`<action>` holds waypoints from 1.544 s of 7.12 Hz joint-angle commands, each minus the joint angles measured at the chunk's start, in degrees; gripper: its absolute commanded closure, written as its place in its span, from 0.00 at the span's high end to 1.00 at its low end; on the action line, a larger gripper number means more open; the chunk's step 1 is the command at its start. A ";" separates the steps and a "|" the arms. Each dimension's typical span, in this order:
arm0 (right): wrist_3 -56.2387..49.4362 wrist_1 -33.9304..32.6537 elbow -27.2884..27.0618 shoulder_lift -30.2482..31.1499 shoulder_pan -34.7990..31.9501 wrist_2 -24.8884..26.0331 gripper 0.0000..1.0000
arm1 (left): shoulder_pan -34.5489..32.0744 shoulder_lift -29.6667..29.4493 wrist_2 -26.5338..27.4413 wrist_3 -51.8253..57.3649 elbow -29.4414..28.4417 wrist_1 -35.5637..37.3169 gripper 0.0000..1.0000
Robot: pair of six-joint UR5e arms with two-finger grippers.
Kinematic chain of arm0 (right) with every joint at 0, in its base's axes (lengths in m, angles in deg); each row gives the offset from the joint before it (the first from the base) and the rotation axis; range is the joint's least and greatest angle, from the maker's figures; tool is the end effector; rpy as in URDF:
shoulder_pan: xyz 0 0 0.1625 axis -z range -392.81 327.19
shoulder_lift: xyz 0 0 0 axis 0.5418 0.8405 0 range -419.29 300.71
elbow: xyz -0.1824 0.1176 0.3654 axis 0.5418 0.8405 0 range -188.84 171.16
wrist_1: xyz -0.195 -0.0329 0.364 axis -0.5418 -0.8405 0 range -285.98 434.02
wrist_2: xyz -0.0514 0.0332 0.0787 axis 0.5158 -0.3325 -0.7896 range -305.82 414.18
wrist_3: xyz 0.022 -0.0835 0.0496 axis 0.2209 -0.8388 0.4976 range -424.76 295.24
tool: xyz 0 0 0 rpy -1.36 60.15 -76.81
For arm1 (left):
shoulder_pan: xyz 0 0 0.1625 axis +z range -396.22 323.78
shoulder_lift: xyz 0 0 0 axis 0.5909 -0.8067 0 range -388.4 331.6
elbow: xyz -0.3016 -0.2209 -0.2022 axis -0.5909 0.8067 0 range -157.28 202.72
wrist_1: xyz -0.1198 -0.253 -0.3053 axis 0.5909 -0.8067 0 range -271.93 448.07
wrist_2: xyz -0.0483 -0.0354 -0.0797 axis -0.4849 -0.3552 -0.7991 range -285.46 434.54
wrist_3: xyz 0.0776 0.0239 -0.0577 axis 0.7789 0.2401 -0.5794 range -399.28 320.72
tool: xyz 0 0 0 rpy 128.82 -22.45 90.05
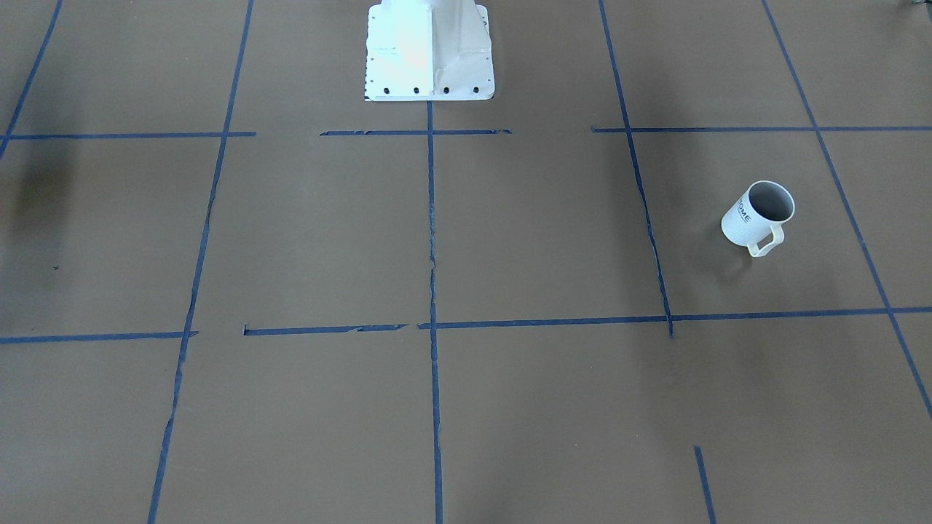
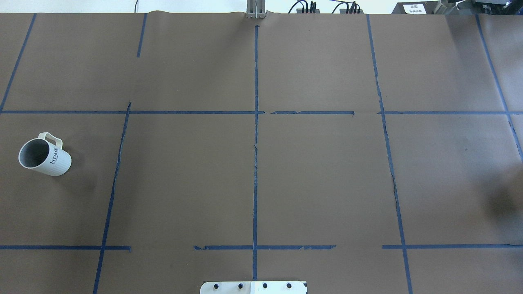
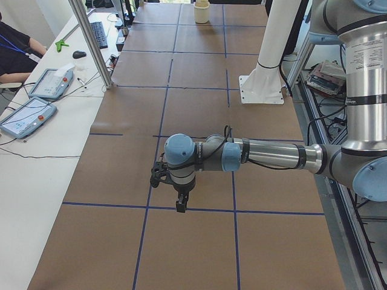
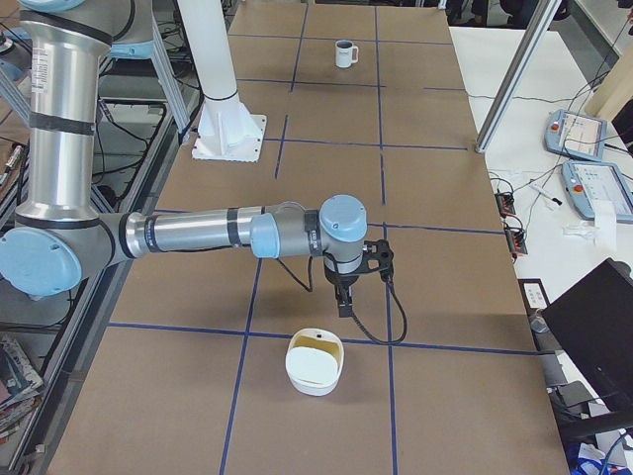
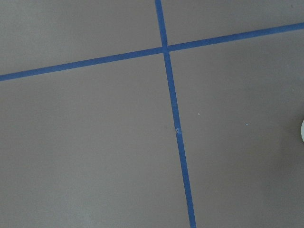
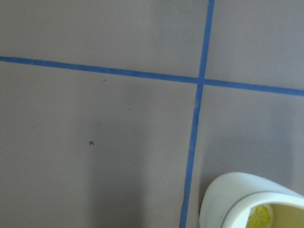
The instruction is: Left arm hands cup to right arm to dump lemon
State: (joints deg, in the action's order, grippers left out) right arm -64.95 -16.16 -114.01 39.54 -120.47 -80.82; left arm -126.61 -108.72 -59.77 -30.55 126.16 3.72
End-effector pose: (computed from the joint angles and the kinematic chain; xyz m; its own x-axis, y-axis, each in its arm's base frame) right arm 0.0452 -0.4335 0.5984 0.7034 -0.1080 0.7026 0.0429 0.9930 0.1097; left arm -0.0666 -0.4166 0.6304 0.7082 0.1241 -0.6951 -0.1019 0.9921 0.0733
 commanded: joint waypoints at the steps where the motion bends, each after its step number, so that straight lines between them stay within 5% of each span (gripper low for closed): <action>1: 0.02 0.09 -0.04 3.28 -0.50 0.34 1.00 | -0.14 1.56 -0.60 0.15 0.09 -0.11 1.00; 11: 0.98 3.26 -0.13 5.14 -0.41 0.34 1.00 | -0.14 2.70 -1.30 -0.02 0.80 0.15 1.00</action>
State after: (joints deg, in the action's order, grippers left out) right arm -63.96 -12.90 -114.19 44.75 -120.88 -80.48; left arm -126.82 -106.06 -61.11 -30.62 127.60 3.94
